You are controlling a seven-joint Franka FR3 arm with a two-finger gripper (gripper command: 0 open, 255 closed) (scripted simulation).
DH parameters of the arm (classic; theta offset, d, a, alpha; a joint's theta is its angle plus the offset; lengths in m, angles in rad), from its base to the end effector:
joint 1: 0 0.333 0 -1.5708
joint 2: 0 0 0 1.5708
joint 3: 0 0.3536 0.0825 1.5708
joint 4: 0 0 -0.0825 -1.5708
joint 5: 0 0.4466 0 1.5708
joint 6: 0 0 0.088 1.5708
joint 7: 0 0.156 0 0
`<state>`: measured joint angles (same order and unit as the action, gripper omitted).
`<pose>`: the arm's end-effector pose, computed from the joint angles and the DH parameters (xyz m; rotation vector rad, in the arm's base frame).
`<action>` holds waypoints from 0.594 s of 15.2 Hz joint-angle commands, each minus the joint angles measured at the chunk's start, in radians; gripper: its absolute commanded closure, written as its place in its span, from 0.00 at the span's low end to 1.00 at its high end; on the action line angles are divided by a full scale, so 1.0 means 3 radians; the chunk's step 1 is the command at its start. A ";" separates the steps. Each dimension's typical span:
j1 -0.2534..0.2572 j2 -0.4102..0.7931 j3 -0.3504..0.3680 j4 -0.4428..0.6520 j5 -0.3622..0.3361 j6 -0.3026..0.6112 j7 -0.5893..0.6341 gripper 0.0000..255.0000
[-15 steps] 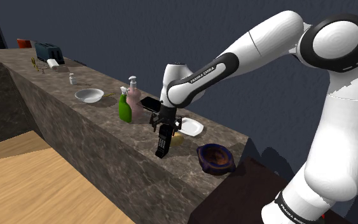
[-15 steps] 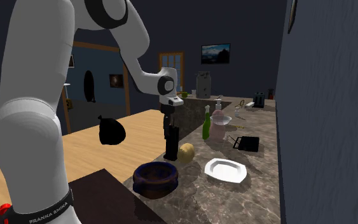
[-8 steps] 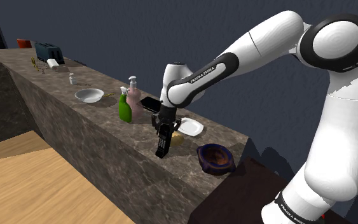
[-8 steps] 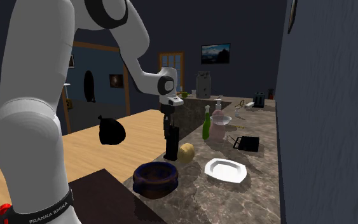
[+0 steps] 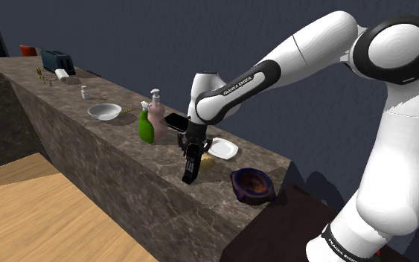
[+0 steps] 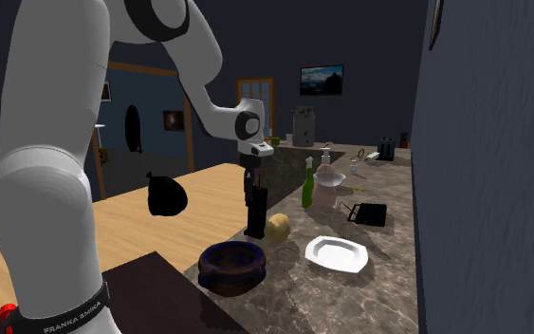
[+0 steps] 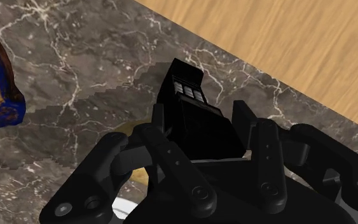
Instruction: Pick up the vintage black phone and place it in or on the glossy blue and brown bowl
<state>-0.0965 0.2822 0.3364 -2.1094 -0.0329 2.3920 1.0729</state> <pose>0.6141 0.1502 0.2330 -2.8197 1.2292 0.0444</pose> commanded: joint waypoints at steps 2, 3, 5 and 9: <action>-0.0012 -0.0091 0.0017 0.0027 0.0038 -0.0111 -0.0018 1.00; -0.0016 -0.0120 0.0022 0.0038 0.0051 -0.0150 -0.0024 1.00; -0.0024 -0.0178 0.0030 0.0062 0.0076 -0.0230 -0.0037 1.00; -0.0038 -0.0287 0.0044 0.0120 0.0121 -0.0390 -0.0060 1.00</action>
<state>-0.1067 0.2062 0.3483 -2.0772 -0.0008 2.2877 1.0569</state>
